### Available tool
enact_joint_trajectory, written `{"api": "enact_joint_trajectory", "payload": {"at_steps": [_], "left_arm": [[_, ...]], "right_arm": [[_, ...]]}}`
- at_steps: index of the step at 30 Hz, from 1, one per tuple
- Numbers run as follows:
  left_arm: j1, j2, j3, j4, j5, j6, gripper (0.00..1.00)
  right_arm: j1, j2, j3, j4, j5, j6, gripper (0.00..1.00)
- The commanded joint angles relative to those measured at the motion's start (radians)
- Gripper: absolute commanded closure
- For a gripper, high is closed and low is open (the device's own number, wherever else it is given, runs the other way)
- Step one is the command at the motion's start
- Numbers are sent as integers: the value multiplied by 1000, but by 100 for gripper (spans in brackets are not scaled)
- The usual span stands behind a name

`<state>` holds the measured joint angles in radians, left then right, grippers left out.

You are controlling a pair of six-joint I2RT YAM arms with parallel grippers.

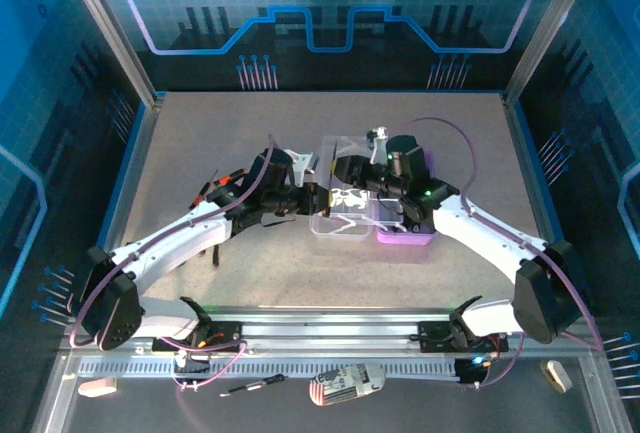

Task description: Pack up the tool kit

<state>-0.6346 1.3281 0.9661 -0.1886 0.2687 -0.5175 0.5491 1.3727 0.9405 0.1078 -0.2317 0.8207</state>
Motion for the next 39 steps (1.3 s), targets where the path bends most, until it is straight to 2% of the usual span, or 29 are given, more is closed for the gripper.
{"api": "enact_joint_trajectory", "payload": {"at_steps": [1,9,12,14,15,17,19,21,23,26,28,31,35,39], "left_arm": [[-12,6,26,27,32,2,93],[-17,5,22,20,28,8,92],[-17,4,17,20,18,6,87],[-17,0,20,12,0,0,74],[-15,-3,18,12,-8,-5,70],[-15,-12,15,9,-38,-15,53],[-15,-29,13,1,-55,-7,49],[-13,-58,11,-17,-89,6,38],[-14,-105,5,-44,-173,21,20],[-12,-186,-31,-75,-350,26,1],[-8,-242,-70,-78,-451,17,1],[12,-320,-140,-70,-541,-16,1],[64,-374,-211,-67,-538,-78,1],[116,-377,-239,-82,-493,-129,1]], "right_arm": [[8,46,68,39,-24,20,65],[12,79,89,45,-45,37,86],[17,69,93,24,-32,27,94],[17,65,102,-14,-12,17,99],[17,63,105,-22,-11,11,100],[16,56,103,-34,-8,-1,100],[7,42,98,-52,4,-17,100],[-10,25,91,-64,13,-30,100],[-42,4,87,-80,3,-45,100],[-113,-26,89,-132,-5,-94,100],[-174,-35,92,-173,-4,-126,100],[-279,-22,85,-209,-17,-153,100],[-367,25,67,-197,-64,-161,100],[-392,101,68,-167,-124,-150,99]]}}
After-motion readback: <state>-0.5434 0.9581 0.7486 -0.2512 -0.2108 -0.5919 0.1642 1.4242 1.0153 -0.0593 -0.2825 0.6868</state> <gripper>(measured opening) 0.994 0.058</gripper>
